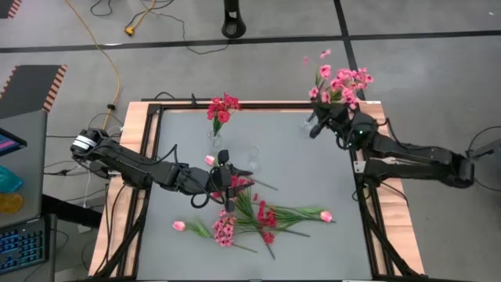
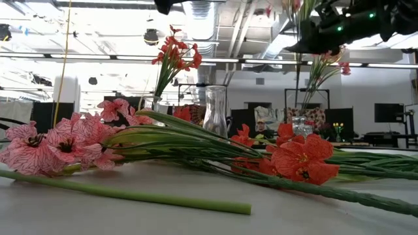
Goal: Sort flowers into vase by color
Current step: Put the pink flower into the top right transparent vase
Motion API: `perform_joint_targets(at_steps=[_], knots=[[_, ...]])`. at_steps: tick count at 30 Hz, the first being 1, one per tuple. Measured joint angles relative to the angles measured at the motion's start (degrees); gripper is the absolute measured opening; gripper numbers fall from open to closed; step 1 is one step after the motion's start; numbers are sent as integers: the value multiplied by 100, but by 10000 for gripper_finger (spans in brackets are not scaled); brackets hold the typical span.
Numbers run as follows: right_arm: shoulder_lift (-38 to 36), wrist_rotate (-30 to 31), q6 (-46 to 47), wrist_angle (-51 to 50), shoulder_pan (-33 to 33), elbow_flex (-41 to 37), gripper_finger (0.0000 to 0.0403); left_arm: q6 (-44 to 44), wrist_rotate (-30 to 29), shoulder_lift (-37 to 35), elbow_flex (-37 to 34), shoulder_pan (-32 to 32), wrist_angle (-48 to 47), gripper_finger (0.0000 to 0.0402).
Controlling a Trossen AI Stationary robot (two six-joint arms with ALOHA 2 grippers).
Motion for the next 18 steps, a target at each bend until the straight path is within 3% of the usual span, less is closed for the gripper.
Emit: perform_joint_targets(at_steps=[12, 18], knots=[[493, -20, -61, 1, -441, 0, 36, 3, 0, 0, 0, 0, 46, 132], [971, -26, -59, 542, -605, 0, 27, -1, 0, 0, 0, 0, 44, 132]])
